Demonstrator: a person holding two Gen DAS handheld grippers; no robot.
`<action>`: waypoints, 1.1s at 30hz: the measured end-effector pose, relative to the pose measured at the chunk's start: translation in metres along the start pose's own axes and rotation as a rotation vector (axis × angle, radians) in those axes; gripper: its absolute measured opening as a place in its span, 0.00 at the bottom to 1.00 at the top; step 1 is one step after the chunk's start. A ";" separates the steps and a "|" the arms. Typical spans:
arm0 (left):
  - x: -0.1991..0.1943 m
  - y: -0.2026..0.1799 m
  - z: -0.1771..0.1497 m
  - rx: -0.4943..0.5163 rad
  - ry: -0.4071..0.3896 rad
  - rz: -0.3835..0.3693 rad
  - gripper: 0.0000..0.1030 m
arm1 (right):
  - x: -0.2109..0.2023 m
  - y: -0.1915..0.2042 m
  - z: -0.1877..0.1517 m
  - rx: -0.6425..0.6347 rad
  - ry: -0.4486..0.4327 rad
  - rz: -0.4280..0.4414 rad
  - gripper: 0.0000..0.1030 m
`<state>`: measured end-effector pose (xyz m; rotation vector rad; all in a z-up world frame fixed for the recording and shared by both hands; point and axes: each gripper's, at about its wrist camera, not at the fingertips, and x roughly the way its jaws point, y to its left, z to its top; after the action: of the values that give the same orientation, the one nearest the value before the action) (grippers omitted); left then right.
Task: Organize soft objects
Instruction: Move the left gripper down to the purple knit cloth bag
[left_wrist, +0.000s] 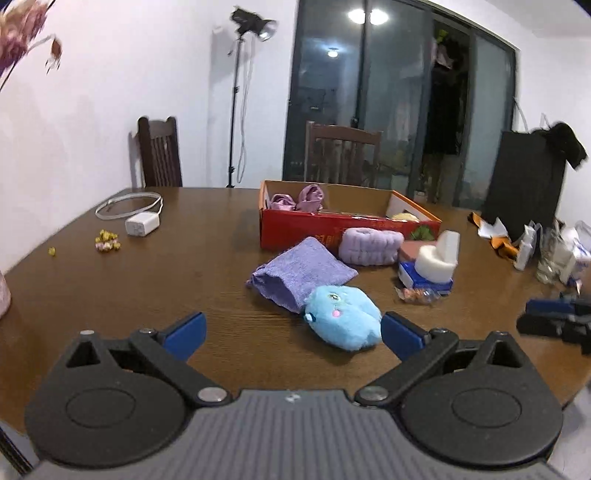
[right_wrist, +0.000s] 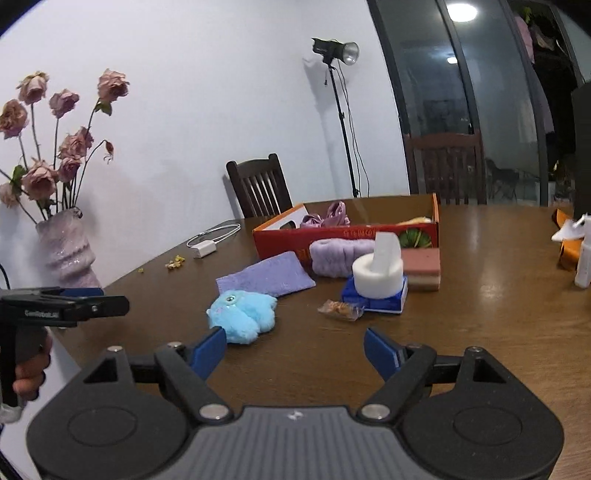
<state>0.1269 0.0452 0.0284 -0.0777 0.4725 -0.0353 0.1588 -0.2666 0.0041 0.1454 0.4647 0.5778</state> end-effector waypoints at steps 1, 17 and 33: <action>0.005 0.001 -0.001 -0.013 0.006 0.001 1.00 | 0.003 0.000 -0.001 0.007 0.003 0.007 0.79; 0.154 0.030 0.027 -0.076 0.046 0.025 0.89 | 0.186 -0.004 0.068 0.031 0.106 0.054 0.74; 0.183 0.072 0.023 -0.247 0.126 -0.120 0.43 | 0.277 -0.010 0.075 0.061 0.195 0.077 0.50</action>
<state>0.3017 0.1092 -0.0399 -0.3478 0.5959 -0.1004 0.4033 -0.1210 -0.0377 0.1667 0.6690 0.6563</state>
